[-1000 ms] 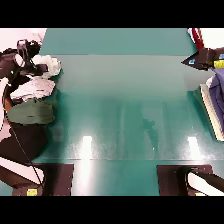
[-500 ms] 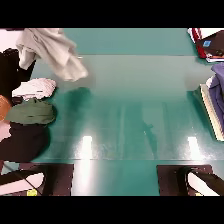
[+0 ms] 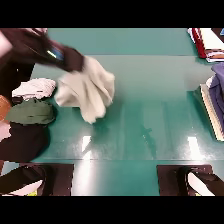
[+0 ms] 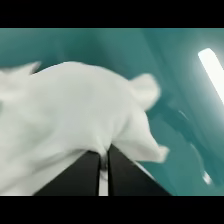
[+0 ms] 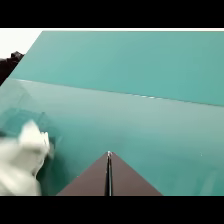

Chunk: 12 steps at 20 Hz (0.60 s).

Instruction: Fold the shirts.

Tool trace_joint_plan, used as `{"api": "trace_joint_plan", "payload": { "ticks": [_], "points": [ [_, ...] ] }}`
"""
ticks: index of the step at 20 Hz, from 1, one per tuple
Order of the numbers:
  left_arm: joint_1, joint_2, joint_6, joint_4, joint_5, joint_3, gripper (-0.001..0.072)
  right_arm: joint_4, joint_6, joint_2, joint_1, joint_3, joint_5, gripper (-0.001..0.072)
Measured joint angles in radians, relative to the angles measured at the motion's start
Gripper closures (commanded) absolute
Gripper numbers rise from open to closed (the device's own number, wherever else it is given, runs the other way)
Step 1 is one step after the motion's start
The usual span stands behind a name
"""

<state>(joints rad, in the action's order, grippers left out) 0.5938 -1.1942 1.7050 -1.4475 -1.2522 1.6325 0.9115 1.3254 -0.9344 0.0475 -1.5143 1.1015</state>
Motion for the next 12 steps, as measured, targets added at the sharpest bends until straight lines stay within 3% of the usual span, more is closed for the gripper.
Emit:
{"api": "trace_joint_plan", "payload": {
  "ticks": [1,2,7,12],
  "points": [
    [0.047,-0.006,0.007,0.034,0.053,-0.063,0.0117,0.0,0.0,0.002,0.0,0.0,0.002,0.0692],
    [0.09,-0.016,0.011,0.07,0.113,-0.122,0.0076,0.0,-0.001,0.003,0.0,0.0,0.004,0.0692],
    [0.106,-0.064,-0.006,0.13,0.256,-0.239,0.0076,0.0,-0.002,0.006,0.0,0.0,0.035,0.0692],
    [-0.166,-0.096,-0.044,0.129,0.24,-0.256,0.0076,0.0,-0.003,0.006,0.0,0.0,0.048,0.0692]
  ]
}}
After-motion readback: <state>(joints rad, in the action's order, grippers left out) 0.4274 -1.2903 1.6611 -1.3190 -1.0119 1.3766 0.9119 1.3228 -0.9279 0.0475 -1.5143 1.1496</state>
